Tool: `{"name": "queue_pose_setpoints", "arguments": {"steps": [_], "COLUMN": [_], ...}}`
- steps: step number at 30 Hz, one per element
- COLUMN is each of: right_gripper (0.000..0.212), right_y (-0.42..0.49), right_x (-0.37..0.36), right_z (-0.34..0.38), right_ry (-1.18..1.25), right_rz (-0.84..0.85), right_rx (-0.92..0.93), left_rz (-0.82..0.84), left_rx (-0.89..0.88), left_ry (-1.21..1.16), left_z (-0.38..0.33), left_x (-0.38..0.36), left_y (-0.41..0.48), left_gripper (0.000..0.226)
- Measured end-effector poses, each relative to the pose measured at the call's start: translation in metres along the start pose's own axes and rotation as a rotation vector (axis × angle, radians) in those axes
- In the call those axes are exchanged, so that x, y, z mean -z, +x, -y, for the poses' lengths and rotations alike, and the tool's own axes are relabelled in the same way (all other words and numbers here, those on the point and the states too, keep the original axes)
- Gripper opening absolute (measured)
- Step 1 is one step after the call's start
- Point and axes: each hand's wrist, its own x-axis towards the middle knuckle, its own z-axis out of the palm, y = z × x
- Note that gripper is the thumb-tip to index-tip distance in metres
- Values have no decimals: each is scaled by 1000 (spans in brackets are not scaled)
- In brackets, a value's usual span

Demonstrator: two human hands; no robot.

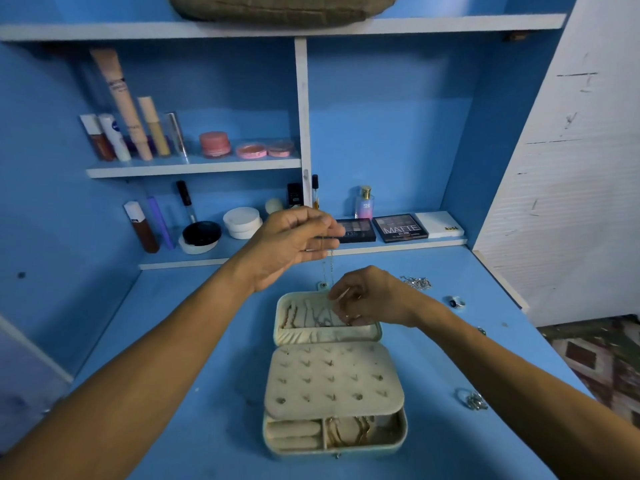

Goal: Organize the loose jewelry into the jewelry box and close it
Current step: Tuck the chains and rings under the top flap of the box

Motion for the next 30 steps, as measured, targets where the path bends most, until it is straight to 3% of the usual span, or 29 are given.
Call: {"name": "queue_pose_setpoints", "arguments": {"steps": [6, 9, 11, 13, 17, 21, 30], "right_gripper": [21, 37, 48, 41, 21, 18, 13], "right_y": [-1, 0, 1, 3, 2, 1, 1], "right_x": [15, 21, 19, 14, 3, -2, 9], "right_z": [0, 4, 5, 3, -3, -8, -18], "right_ry": [-44, 6, 72, 179, 378, 384, 424], "right_rz": [-82, -154, -95, -2, 64, 92, -189], "right_rx": [-9, 18, 58, 130, 201, 210, 115], "left_rz": [87, 199, 255, 265, 172, 9, -243], "left_rx": [4, 8, 6, 0, -28, -6, 168], "left_ry": [99, 176, 198, 199, 148, -48, -230], "left_z": [-1, -7, -12, -14, -11, -3, 28], "left_x": [-1, -2, -4, -6, -5, -2, 16], "left_y": [-5, -8, -8, -7, -3, 4, 6], "left_gripper": [17, 16, 16, 17, 22, 17, 14]}}
